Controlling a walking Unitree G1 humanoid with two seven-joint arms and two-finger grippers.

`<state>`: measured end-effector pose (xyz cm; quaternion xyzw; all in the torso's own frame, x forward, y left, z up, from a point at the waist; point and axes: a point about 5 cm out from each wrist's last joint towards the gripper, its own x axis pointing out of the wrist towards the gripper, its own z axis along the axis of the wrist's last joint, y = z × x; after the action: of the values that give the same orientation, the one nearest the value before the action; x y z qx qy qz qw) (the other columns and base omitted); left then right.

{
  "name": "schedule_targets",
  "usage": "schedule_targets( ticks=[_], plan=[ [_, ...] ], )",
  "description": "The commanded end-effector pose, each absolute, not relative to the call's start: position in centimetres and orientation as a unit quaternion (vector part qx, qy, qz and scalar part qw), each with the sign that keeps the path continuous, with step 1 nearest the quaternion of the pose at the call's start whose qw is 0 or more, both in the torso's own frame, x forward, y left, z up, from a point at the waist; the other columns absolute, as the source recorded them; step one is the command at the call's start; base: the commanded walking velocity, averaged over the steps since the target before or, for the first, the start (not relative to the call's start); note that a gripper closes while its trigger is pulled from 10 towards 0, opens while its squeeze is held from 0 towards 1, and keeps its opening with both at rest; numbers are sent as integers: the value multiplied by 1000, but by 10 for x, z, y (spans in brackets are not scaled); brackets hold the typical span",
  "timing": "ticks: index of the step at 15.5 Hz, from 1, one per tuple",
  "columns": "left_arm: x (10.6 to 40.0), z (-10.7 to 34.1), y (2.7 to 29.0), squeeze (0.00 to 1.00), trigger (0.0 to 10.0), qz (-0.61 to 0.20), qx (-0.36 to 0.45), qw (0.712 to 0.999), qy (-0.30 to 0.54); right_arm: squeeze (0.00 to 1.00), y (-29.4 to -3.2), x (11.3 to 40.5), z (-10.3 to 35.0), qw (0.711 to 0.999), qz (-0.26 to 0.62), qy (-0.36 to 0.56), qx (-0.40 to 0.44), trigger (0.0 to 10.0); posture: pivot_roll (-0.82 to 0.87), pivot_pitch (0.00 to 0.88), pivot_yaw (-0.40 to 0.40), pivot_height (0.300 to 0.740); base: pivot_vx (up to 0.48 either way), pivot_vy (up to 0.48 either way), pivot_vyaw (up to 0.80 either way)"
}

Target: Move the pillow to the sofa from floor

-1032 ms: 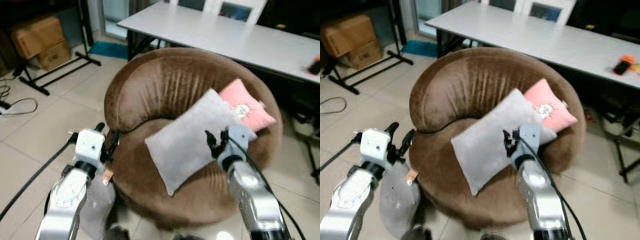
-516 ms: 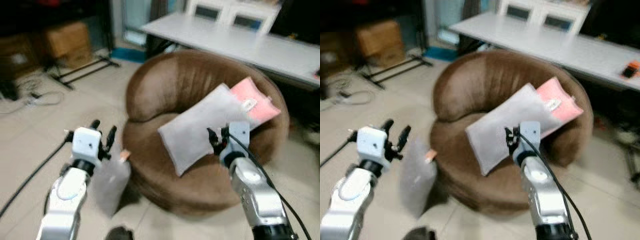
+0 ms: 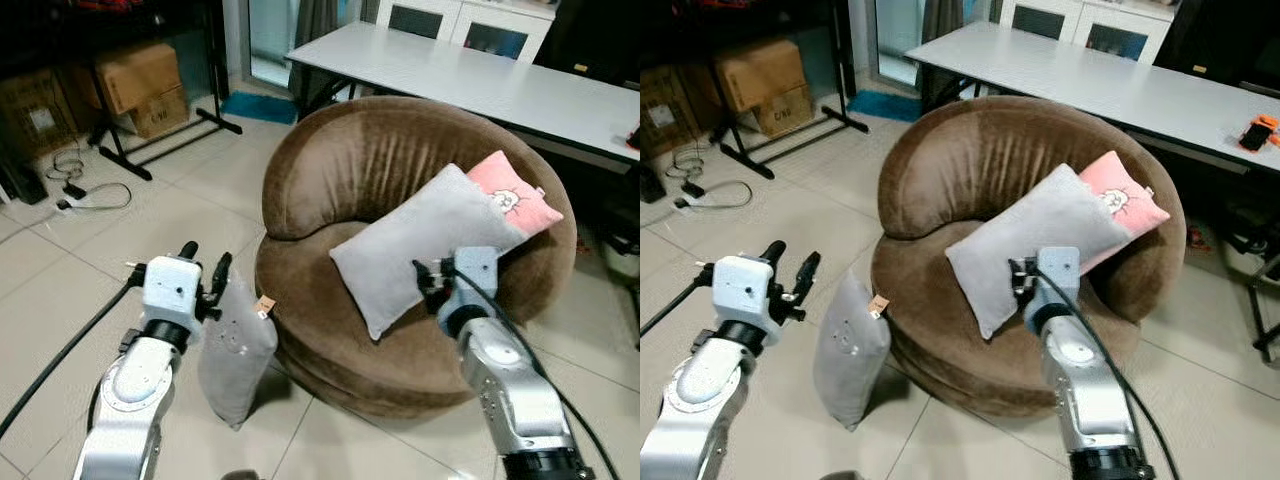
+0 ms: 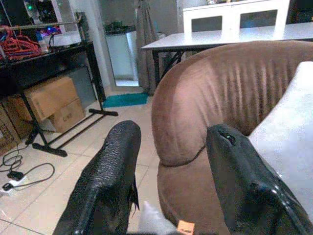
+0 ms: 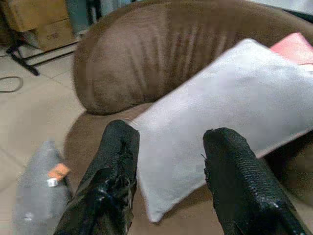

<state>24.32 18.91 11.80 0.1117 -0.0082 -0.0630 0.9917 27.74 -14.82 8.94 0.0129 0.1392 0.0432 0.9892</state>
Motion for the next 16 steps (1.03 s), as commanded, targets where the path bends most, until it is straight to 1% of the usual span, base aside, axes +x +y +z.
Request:
schedule_targets(
  ticks=[1, 6, 10, 11, 12, 13, 14, 15, 16],
  plan=[
    [245, 118, 185, 0, 10000, -69, 111, 991, -6, 0, -155, 278, 91, 989, 34, 140, 9, 10000, 35, 0, -79, 740, 0, 368, 0],
    [246, 118, 185, 0, 10000, -68, 112, 991, -5, 0, -154, 279, 91, 989, 34, 145, 9, 10000, 36, 0, -79, 740, 0, 372, 0],
    [246, 118, 186, 0, 10000, -65, 107, 992, -2, 0, -149, 279, 93, 989, 62, 137, 16, 10000, 38, 0, -80, 740, 0, 309, 0],
    [245, 118, 186, 4, 10000, -69, 93, 993, 1, 1000, -147, 280, 94, 988, 74, 132, 22, 10000, 40, 0, -81, 740, 0, 0, 0],
    [245, 119, 186, 337, 10000, -70, 86, 994, 1, 1000, -146, 281, 95, 988, 82, 129, 25, 10000, 43, 0, -81, 740, 0, 0, 0],
    [245, 120, 187, 533, 10000, -73, 79, 994, 0, 1000, -144, 281, 95, 987, 90, 128, 26, 10000, 44, 0, -81, 740, 0, 0, 0],
    [245, 120, 187, 941, 10000, -73, 79, 994, 0, 1000, -144, 282, 96, 987, 93, 127, 25, 10000, 44, 0, -81, 740, 0, 0, 413],
    [245, 122, 187, 1000, 10000, -74, 87, 993, -6, 1000, -141, 282, 98, 986, 108, 123, 19, 10000, 45, 0, -79, 740, 0, 0, 794],
    [245, 122, 187, 1000, 10000, -73, 90, 993, -8, 1000, -140, 282, 99, 986, 110, 123, 17, 10000, 45, 0, -79, 740, 0, 0, 794]
  ],
)
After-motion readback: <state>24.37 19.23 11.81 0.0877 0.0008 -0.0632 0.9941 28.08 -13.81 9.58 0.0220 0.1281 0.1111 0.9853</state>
